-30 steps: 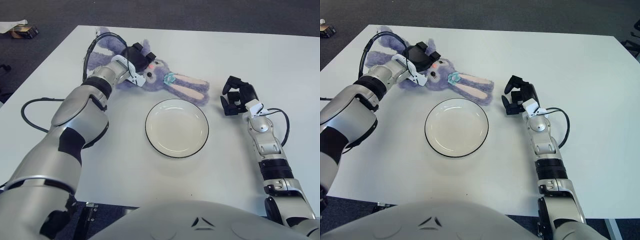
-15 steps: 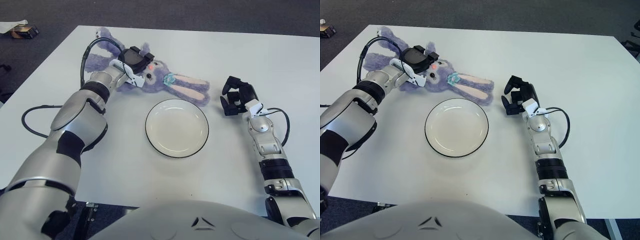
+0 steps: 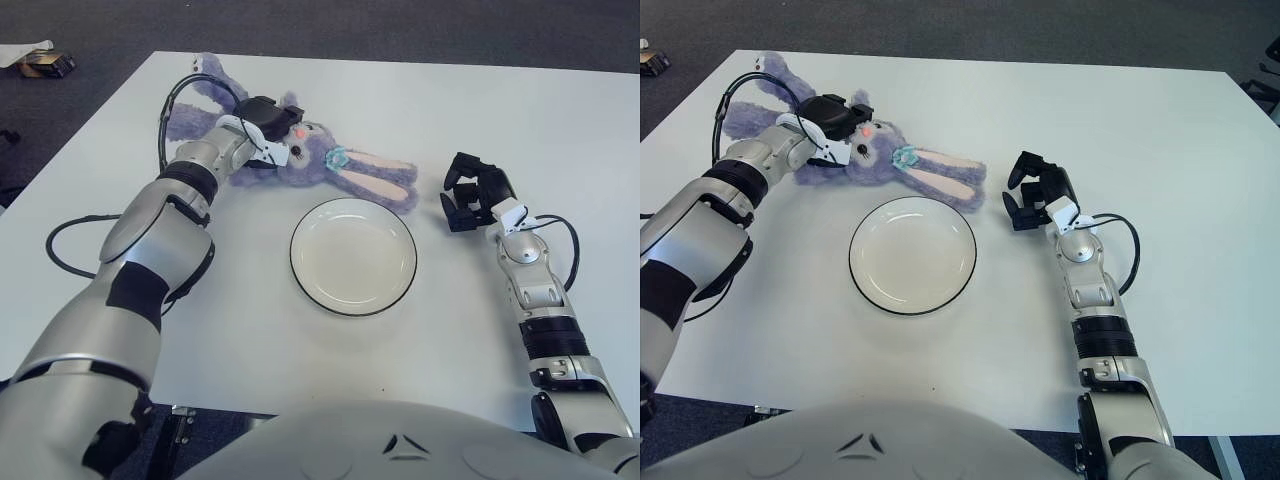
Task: Put the doll into the plate.
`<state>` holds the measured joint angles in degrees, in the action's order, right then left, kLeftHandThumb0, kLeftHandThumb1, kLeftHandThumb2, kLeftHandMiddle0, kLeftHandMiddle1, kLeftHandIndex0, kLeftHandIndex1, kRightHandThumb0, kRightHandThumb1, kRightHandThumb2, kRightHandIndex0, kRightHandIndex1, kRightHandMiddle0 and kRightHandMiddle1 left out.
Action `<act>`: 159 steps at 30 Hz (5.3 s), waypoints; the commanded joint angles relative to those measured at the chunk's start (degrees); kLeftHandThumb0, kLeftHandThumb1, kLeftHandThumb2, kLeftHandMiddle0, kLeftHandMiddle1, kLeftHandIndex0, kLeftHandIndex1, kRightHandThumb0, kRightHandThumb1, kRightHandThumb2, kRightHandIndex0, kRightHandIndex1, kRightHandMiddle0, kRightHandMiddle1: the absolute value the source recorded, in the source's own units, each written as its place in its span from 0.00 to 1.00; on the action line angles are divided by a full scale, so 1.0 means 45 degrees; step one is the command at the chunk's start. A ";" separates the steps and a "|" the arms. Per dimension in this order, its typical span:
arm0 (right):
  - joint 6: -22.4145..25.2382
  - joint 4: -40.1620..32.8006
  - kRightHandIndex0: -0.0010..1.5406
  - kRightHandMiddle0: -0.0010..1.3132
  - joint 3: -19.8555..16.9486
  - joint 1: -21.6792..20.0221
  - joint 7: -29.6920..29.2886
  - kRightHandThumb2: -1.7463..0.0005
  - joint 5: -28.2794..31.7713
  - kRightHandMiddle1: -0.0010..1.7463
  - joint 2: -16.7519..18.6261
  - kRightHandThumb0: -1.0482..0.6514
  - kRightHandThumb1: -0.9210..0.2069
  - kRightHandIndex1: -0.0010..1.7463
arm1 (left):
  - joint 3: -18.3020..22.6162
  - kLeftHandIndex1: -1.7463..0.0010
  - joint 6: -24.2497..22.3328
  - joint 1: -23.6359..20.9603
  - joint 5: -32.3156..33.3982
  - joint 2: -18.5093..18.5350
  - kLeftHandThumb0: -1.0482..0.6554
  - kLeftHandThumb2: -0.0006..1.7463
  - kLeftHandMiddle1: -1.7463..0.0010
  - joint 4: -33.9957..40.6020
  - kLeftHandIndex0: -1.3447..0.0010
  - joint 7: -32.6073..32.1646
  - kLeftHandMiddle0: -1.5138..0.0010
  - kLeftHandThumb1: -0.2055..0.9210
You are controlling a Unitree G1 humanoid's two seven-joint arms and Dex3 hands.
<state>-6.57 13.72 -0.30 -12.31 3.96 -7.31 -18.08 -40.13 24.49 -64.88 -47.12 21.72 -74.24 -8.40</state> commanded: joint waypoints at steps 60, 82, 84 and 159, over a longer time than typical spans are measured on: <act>0.0633 0.0789 0.79 0.49 0.0504 0.0551 0.0382 0.22 -0.0559 1.00 -0.0250 0.32 0.57 1.00 | 0.2509 0.00 -0.0749 0.0450 0.1152 0.2335 0.61 0.96 0.08 0.6304 0.50 0.2898 0.39 0.14; 0.0555 0.1078 0.78 0.48 0.0635 0.0420 0.0365 0.23 -0.0581 1.00 -0.0360 0.33 0.55 1.00 | 0.3393 0.00 -0.0681 0.1801 0.0897 0.2743 0.61 1.00 0.01 0.9521 0.49 0.2278 0.42 0.13; 0.0544 0.1102 0.78 0.49 0.0644 0.0400 0.0342 0.23 -0.0604 1.00 -0.0362 0.33 0.56 1.00 | 0.3501 0.00 -0.0597 0.1928 0.1034 0.2766 0.61 1.00 0.02 0.9782 0.49 0.2445 0.42 0.12; 0.0787 0.1124 0.80 0.48 0.0832 0.0178 0.0346 0.23 -0.0922 1.00 -0.0366 0.33 0.55 1.00 | 0.4235 0.00 -0.5650 0.7271 0.5581 0.0413 0.61 1.00 0.02 1.9269 0.49 0.9566 0.40 0.12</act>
<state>-6.44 15.67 1.95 -14.68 4.29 -10.35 -20.37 -20.49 0.27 -32.38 -21.48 24.13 11.44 33.91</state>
